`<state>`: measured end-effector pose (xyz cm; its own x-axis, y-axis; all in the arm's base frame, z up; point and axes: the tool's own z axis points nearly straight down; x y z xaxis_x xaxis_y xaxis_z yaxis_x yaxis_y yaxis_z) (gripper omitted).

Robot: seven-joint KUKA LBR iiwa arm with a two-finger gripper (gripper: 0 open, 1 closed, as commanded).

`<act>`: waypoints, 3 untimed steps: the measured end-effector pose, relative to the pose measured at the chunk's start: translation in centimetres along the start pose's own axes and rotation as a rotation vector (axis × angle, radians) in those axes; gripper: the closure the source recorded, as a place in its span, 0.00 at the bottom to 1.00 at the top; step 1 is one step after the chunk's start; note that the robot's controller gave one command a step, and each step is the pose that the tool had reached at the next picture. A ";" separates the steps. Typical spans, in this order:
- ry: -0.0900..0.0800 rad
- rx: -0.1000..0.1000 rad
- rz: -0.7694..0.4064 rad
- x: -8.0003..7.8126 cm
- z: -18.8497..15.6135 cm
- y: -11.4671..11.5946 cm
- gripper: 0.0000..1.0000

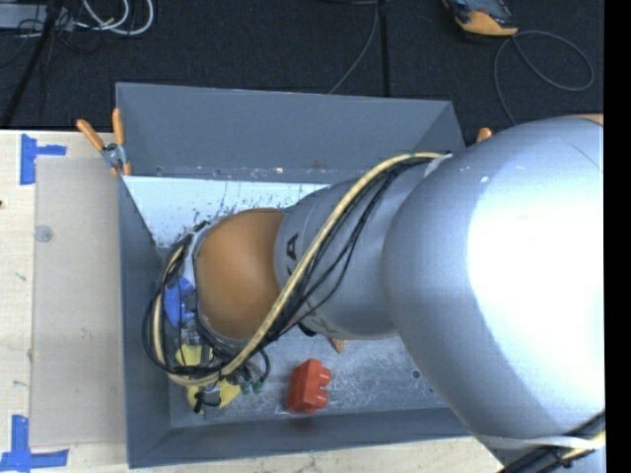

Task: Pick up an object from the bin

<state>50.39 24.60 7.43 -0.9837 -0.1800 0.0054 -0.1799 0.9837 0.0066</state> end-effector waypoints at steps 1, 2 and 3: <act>0.000 0.000 0.000 0.1 -0.2 0.0 1.00; 0.007 0.006 0.002 0.3 -1.9 -0.3 1.00; 0.007 0.006 0.002 0.3 -4.0 -0.3 1.00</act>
Offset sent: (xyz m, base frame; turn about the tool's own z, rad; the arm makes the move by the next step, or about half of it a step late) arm 0.0000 0.0000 0.0209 0.0000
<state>50.19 24.27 11.40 -0.9840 -0.1779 0.0120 -0.1779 0.9841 0.0007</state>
